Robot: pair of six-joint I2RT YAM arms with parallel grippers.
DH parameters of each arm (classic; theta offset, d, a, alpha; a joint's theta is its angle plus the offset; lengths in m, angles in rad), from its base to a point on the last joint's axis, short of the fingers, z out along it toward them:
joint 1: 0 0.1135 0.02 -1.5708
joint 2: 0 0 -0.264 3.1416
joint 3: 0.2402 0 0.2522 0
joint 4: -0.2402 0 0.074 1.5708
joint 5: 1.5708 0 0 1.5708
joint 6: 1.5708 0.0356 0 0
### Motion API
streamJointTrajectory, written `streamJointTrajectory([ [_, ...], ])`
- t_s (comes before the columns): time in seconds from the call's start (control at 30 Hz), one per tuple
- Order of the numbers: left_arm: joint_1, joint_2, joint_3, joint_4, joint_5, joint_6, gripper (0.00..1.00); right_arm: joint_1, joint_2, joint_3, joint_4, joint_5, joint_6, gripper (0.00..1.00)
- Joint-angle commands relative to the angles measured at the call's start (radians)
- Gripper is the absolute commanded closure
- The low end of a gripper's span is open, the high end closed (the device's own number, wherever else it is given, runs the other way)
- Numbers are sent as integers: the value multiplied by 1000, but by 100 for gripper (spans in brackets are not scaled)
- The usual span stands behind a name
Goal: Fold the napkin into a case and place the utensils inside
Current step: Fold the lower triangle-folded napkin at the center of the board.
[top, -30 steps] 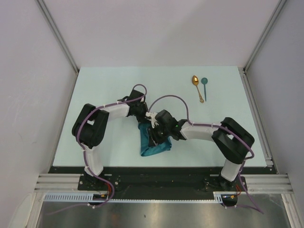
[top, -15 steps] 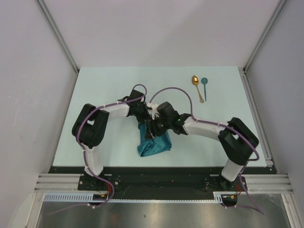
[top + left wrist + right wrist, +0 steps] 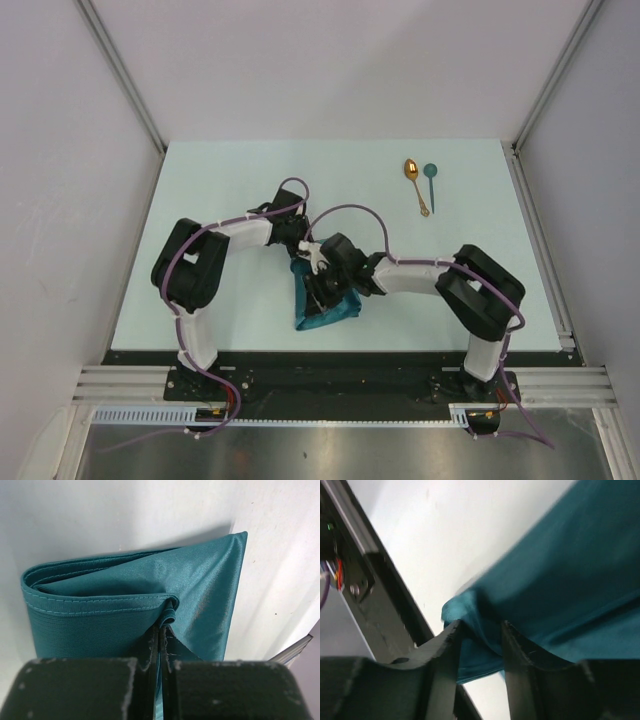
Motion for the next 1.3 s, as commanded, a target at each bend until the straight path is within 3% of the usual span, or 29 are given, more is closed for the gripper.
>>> streamJointTrajectory([
  [0.0, -5, -32, 19, -9, -5, 23, 100, 8, -195, -126, 31, -30, 41, 62],
  [0.23, -5, -32, 22, -12, 0, 24, 100, -18, -349, -245, 3, 16, 81, 68],
  [0.33, -4, -38, 17, -9, -2, 23, 100, -55, -346, -186, -71, 94, 171, 59],
  [0.47, -5, -45, 9, -3, 3, 17, 100, -92, -332, -208, -14, 92, 343, 38],
  [0.57, -5, -52, 8, -3, 3, 17, 100, -96, -302, -260, 40, 57, 501, 31],
  [0.67, -5, -54, 6, -2, 4, 18, 100, -96, -260, -317, 221, -33, 657, 28],
  [0.73, -5, -55, 3, 0, 6, 18, 100, -84, -223, -325, 252, -44, 695, 26],
  [0.9, -5, -63, 5, 4, 9, 18, 100, -67, -160, -346, 291, -59, 787, 27],
  [1.07, -5, -64, 3, 9, 15, 17, 100, -44, -127, -360, 362, -79, 850, 37],
  [1.27, -5, -63, 3, 11, 10, 23, 100, -38, -117, -377, 362, -72, 865, 37],
])
